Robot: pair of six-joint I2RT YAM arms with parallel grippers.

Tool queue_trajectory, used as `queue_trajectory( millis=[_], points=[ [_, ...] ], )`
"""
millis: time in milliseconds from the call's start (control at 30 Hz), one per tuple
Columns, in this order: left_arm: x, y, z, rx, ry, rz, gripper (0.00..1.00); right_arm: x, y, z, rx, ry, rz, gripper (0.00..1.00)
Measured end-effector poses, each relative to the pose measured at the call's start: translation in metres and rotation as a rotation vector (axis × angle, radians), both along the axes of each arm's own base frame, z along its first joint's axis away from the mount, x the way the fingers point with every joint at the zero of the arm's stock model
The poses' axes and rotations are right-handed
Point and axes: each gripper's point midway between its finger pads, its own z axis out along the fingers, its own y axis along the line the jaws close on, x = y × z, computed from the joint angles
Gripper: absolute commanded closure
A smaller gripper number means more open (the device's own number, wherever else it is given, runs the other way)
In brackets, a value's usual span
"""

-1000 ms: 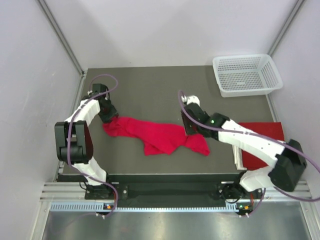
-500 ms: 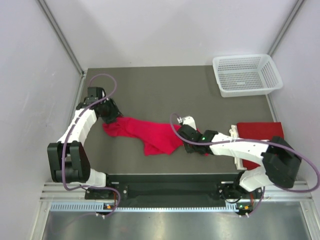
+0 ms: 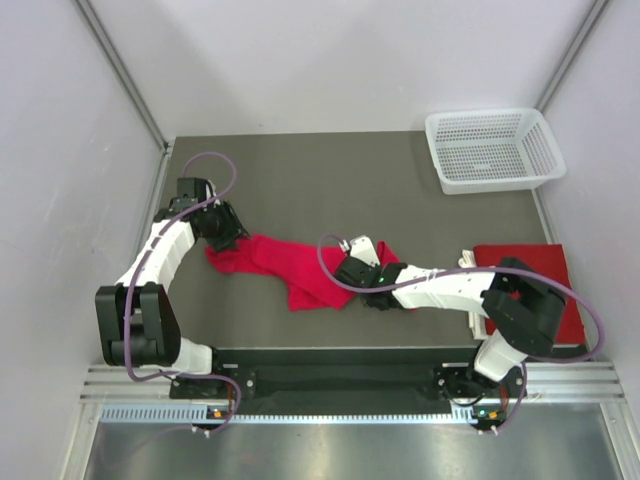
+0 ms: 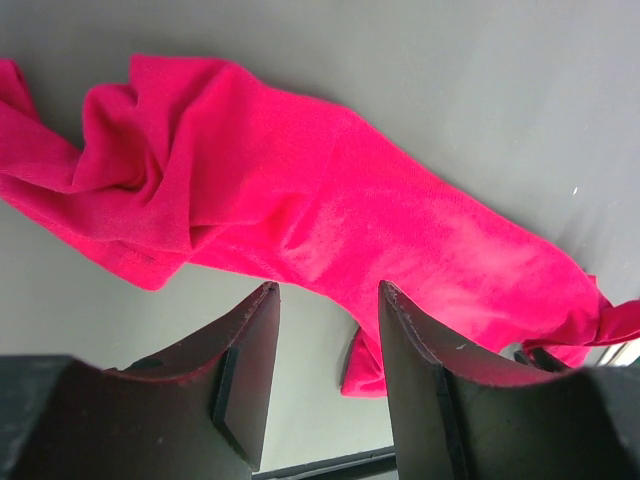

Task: Fold and stack the t-shirts
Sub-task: Flatten the tshirt out

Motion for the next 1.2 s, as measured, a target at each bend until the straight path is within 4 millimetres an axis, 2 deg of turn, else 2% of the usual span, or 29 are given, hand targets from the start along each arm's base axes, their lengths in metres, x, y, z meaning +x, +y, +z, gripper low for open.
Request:
queue_trajectory(
  millis=[233, 433, 633, 933, 1067, 1200],
  points=[
    [0.0, 0.0, 0.0, 0.002, -0.002, -0.004, 0.51, 0.012, 0.002, 0.014, -0.018, -0.064, -0.042, 0.68],
    [0.0, -0.001, 0.0, 0.003, -0.002, -0.008, 0.51, 0.008, 0.007, 0.013, -0.04, -0.077, -0.025, 0.68],
    [0.0, -0.001, 0.0, 0.004, -0.003, -0.009, 0.51, 0.01, 0.0, 0.008, -0.109, -0.091, -0.041, 0.7],
    [-0.001, -0.002, -0.002, 0.003, -0.002, -0.01, 0.51, 0.024, -0.003, 0.025, -0.178, -0.18, -0.079, 0.76],
    [-0.003, -0.002, -0.006, 0.003, 0.007, -0.01, 0.51, 0.025, -0.01, 0.026, -0.216, -0.194, -0.086, 0.82],
    [-0.003, -0.002, -0.006, 0.003, 0.007, -0.01, 0.51, 0.025, -0.015, 0.023, -0.251, -0.197, -0.095, 0.81]
  ],
)
